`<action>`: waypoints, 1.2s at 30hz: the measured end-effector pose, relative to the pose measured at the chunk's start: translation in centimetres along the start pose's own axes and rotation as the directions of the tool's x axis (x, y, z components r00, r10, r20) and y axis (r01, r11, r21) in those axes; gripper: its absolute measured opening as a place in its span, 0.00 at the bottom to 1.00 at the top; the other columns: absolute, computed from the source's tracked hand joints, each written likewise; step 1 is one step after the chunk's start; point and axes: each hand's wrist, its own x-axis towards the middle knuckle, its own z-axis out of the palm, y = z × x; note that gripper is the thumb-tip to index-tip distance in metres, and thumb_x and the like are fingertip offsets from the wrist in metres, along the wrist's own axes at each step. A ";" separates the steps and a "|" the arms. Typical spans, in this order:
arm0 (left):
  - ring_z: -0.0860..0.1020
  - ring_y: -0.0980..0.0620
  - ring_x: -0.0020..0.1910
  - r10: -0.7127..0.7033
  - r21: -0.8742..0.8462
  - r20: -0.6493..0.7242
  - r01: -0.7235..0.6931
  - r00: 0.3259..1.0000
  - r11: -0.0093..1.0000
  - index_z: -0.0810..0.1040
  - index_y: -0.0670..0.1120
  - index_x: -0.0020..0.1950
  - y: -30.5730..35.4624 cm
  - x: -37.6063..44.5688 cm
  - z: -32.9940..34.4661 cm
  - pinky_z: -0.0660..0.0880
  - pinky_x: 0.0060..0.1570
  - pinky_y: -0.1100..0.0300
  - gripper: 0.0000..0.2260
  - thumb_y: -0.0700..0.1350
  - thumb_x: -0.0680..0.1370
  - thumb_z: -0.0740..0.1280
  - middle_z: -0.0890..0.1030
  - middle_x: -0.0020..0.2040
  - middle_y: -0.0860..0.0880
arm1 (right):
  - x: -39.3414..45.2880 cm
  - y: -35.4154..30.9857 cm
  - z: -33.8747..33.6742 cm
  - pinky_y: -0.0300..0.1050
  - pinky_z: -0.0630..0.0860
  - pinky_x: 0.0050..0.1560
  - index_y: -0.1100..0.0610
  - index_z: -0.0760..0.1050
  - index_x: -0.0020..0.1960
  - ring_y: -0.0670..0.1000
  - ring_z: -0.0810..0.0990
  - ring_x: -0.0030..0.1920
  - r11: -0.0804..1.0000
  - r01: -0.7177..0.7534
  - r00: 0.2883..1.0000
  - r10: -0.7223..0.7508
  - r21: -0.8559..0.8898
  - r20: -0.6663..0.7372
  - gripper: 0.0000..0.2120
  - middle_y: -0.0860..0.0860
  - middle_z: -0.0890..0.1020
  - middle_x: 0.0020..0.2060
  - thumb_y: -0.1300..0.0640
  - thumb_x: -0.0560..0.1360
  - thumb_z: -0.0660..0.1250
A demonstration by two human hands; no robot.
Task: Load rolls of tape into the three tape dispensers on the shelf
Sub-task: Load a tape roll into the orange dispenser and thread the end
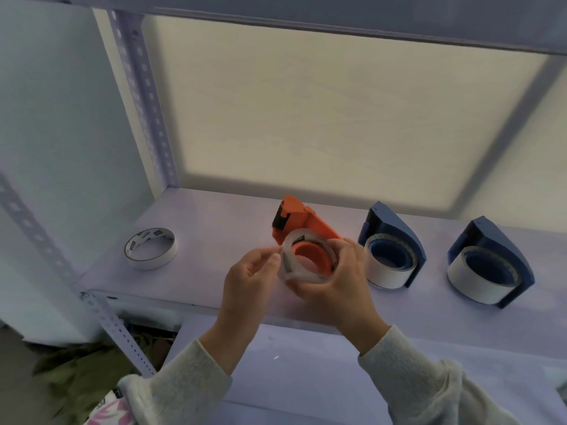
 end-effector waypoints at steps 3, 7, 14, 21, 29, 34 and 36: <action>0.79 0.65 0.49 0.183 0.117 0.067 -0.190 0.981 0.975 0.81 0.52 0.48 0.7 -0.5 0.0 0.75 0.44 0.72 0.08 0.40 0.77 0.66 0.82 0.48 0.56 | -0.3 1.1 -0.7 0.34 0.76 0.53 0.49 0.65 0.60 0.44 0.72 0.57 0.986 -0.018 1.000 0.017 0.164 0.003 0.41 0.47 0.69 0.58 0.40 0.54 0.80; 0.76 0.61 0.55 0.104 0.129 0.115 -0.118 0.988 0.985 0.77 0.55 0.52 0.3 0.1 0.4 0.77 0.52 0.67 0.08 0.47 0.74 0.69 0.77 0.55 0.56 | -0.8 1.8 -1.4 0.48 0.79 0.58 0.54 0.73 0.54 0.49 0.73 0.60 0.923 -0.069 0.994 0.033 0.378 0.102 0.33 0.46 0.70 0.59 0.44 0.54 0.80; 0.83 0.44 0.50 -0.151 -0.261 0.325 0.242 0.934 0.935 0.67 0.47 0.61 0.0 0.6 0.3 0.80 0.48 0.51 0.26 0.52 0.68 0.71 0.82 0.54 0.41 | -0.8 3.2 -3.6 0.58 0.79 0.58 0.62 0.80 0.48 0.61 0.76 0.63 0.803 -0.261 0.926 0.051 0.535 0.375 0.19 0.55 0.74 0.64 0.57 0.61 0.82; 0.84 0.45 0.47 -0.142 -0.326 0.264 0.227 0.954 0.918 0.69 0.45 0.58 0.4 0.8 0.5 0.80 0.47 0.52 0.28 0.50 0.62 0.74 0.81 0.53 0.41 | -1.2 2.7 -4.2 0.59 0.81 0.50 0.58 0.76 0.52 0.61 0.78 0.61 0.760 -0.343 0.874 0.043 0.552 0.484 0.24 0.58 0.72 0.65 0.61 0.60 0.81; 0.82 0.48 0.48 -0.045 -0.166 0.273 0.093 0.961 0.982 0.68 0.50 0.56 1.0 0.0 1.7 0.81 0.43 0.58 0.25 0.47 0.64 0.76 0.77 0.54 0.50 | -1.1 -0.3 -3.2 0.56 0.79 0.58 0.58 0.78 0.48 0.56 0.75 0.65 0.793 -0.232 0.973 0.192 0.564 0.131 0.27 0.44 0.70 0.66 0.38 0.59 0.74; 0.82 0.47 0.51 -0.133 -0.215 0.349 0.217 0.928 0.952 0.68 0.48 0.57 0.4 -0.5 2.1 0.81 0.49 0.51 0.29 0.52 0.61 0.75 0.79 0.55 0.46 | -2.2 0.4 -3.3 0.59 0.71 0.67 0.62 0.80 0.47 0.52 0.71 0.69 0.689 -0.253 0.965 0.228 0.679 0.128 0.27 0.40 0.71 0.67 0.42 0.58 0.77; 0.82 0.46 0.51 -0.149 -0.232 0.381 0.250 0.912 0.940 0.72 0.47 0.57 0.3 -0.7 2.3 0.80 0.51 0.51 0.25 0.54 0.63 0.72 0.82 0.53 0.45 | -2.7 0.5 -3.1 0.61 0.72 0.66 0.66 0.78 0.50 0.56 0.72 0.68 0.580 -0.283 0.958 0.203 0.764 0.201 0.31 0.46 0.70 0.69 0.45 0.58 0.81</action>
